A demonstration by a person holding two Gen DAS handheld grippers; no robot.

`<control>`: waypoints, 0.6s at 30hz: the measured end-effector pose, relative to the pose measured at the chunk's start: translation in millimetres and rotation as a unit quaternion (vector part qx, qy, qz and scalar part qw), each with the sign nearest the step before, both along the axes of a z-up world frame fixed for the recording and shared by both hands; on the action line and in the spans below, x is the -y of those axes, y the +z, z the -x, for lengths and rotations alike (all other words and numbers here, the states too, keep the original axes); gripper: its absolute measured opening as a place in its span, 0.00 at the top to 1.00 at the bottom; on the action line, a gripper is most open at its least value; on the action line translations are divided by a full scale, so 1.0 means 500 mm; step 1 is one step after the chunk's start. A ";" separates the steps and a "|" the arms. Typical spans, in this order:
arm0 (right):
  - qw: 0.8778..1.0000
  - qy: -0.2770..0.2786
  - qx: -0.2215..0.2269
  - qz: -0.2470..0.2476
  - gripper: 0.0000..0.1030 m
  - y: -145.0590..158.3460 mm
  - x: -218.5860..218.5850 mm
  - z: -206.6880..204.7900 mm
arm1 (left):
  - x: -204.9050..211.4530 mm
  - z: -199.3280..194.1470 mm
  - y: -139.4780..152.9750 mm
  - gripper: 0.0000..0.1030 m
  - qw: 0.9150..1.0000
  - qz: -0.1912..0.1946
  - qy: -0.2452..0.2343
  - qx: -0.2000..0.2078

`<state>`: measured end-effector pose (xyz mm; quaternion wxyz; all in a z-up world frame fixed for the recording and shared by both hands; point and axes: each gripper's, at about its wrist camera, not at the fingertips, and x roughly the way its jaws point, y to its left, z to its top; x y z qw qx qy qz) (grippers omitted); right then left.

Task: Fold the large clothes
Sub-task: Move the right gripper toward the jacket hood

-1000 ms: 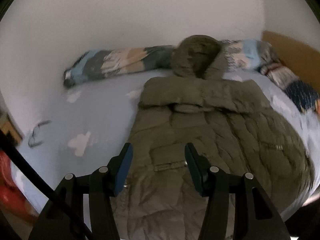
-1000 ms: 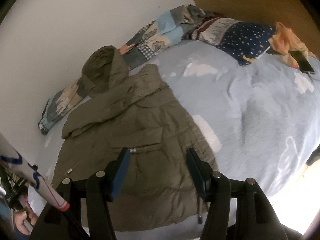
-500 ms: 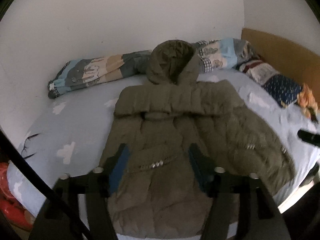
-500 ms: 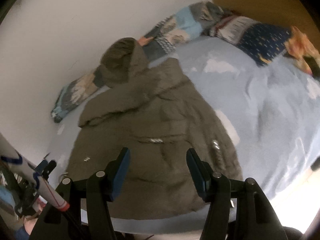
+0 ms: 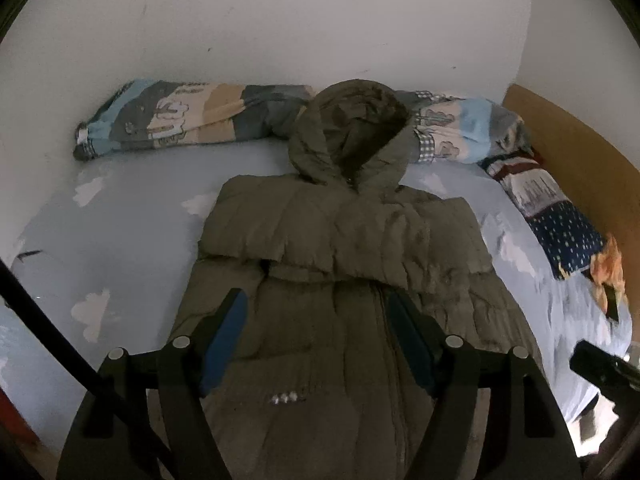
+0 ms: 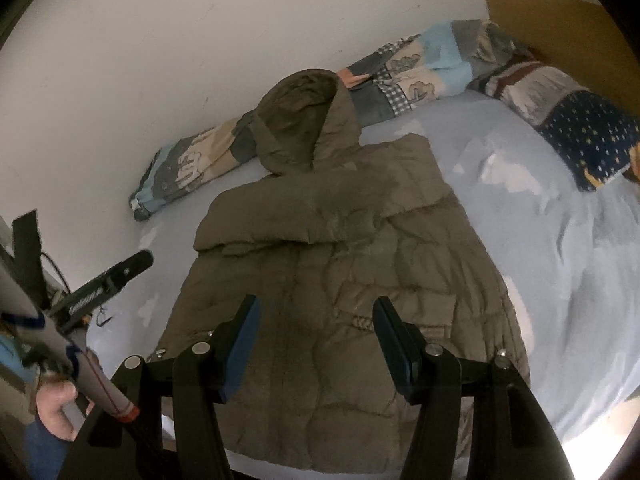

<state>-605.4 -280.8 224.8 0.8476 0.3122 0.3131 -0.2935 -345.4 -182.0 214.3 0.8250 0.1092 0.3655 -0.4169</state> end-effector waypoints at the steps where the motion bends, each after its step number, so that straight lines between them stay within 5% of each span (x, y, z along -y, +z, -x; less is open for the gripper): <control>1: 1.000 0.001 -0.002 0.000 0.39 0.001 0.006 -0.006 | 0.013 -0.014 -0.007 0.30 1.000 0.000 0.002 -0.007; 13: 0.999 -0.011 -0.026 -0.016 0.39 0.012 0.126 -0.107 | 0.135 -0.165 -0.131 0.29 0.998 -0.011 0.038 -0.055; 18: 0.999 -0.015 -0.037 -0.013 0.39 0.039 0.200 -0.179 | 0.139 -0.190 -0.129 0.29 0.996 0.018 0.030 -0.084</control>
